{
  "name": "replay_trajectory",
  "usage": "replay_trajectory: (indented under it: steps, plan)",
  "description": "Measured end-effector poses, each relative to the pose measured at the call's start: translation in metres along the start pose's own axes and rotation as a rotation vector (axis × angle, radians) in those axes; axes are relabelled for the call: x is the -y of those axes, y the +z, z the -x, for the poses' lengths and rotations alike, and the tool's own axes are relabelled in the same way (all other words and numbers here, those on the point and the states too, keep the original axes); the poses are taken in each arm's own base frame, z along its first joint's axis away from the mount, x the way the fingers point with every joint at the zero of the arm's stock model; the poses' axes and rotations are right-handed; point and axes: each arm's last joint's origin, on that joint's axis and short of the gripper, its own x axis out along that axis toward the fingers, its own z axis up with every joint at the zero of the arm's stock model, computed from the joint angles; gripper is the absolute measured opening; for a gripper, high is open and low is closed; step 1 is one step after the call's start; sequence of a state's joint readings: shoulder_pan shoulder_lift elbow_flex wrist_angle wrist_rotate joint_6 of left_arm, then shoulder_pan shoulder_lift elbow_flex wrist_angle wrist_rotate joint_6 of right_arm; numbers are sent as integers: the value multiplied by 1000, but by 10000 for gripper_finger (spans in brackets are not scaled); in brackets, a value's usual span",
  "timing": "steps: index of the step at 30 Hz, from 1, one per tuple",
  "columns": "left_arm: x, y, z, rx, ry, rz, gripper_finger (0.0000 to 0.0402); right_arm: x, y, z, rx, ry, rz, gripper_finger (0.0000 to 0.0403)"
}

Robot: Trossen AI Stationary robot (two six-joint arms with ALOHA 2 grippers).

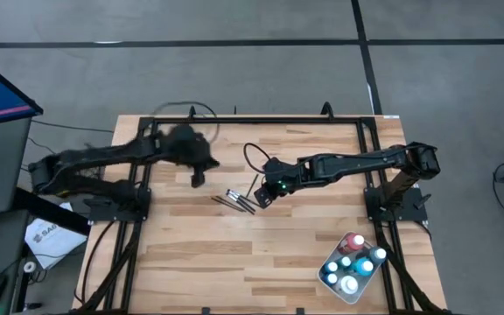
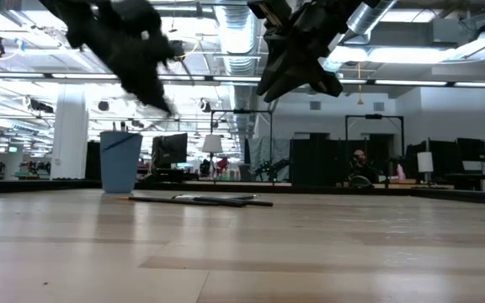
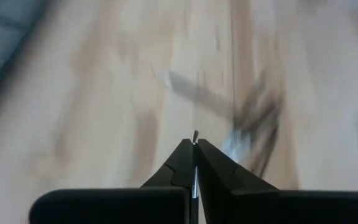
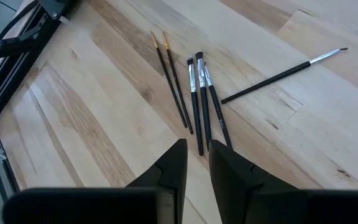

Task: Pick & Place Paint Supplies
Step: Put the silver paint brush into the blue cup

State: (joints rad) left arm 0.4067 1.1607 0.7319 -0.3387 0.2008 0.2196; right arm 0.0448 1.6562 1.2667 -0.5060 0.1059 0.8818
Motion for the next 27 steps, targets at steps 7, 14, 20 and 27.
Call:
replay_trajectory:
  steps: [7, 14, 20, 27]
  plan:
    - [-10, 30, 71, 470, 225, 111, 1, -2, 1, 0, 15, 18, -4, 61]
    - [-27, 25, 108, 635, 480, 131, 1, -2, 2, 0, 15, 19, -12, 61]
    - [-45, -6, 101, 727, 606, 188, 1, -2, 2, 0, 18, 21, -12, 61]
    - [-56, -44, 83, 708, 665, 247, 1, -2, 2, 0, 17, 21, -12, 61]
